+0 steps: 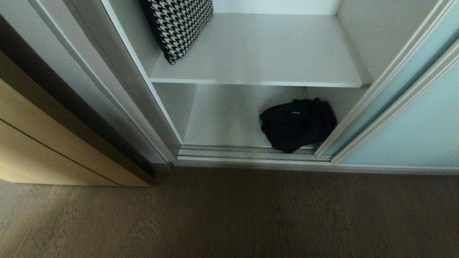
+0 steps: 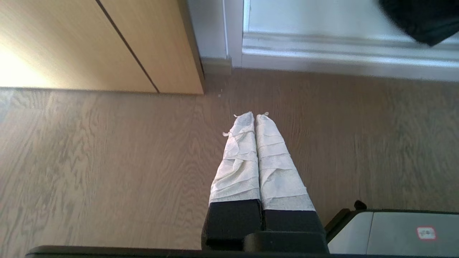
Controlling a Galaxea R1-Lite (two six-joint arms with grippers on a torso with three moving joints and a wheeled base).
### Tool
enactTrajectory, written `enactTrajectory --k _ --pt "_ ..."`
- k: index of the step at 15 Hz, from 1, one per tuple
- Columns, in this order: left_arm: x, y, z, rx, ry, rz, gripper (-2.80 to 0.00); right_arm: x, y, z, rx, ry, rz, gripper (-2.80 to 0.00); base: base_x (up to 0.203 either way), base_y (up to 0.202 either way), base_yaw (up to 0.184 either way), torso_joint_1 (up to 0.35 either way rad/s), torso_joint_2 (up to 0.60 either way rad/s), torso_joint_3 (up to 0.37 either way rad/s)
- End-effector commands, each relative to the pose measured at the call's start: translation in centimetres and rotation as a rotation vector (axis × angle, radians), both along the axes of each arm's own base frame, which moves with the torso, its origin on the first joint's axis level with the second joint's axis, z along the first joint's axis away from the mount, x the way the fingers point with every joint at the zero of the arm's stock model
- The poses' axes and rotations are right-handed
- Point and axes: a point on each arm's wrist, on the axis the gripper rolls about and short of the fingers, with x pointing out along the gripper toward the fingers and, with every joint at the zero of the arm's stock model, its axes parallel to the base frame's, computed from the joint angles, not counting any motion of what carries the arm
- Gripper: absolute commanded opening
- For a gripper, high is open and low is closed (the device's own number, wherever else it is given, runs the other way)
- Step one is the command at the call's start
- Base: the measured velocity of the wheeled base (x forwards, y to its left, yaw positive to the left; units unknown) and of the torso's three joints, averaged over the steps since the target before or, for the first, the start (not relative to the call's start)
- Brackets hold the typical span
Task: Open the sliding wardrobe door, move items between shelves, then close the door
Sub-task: Place the bag on the higher shelf
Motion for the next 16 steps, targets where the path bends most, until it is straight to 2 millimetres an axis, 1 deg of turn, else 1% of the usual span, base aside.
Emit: enactTrajectory --k 1,16 --pt "0.01 0.0 0.0 0.0 0.002 0.0 -2.8 -0.01 0.0 -0.01 0.0 -0.002 0.0 -2.8 0.0 0.0 0.0 0.005 0.0 -0.195" --pt "0.01 0.0 0.0 0.0 0.002 0.0 -2.8 -0.01 0.0 -0.01 0.0 -0.002 0.0 -2.8 0.0 0.0 0.0 0.005 0.0 -0.198"
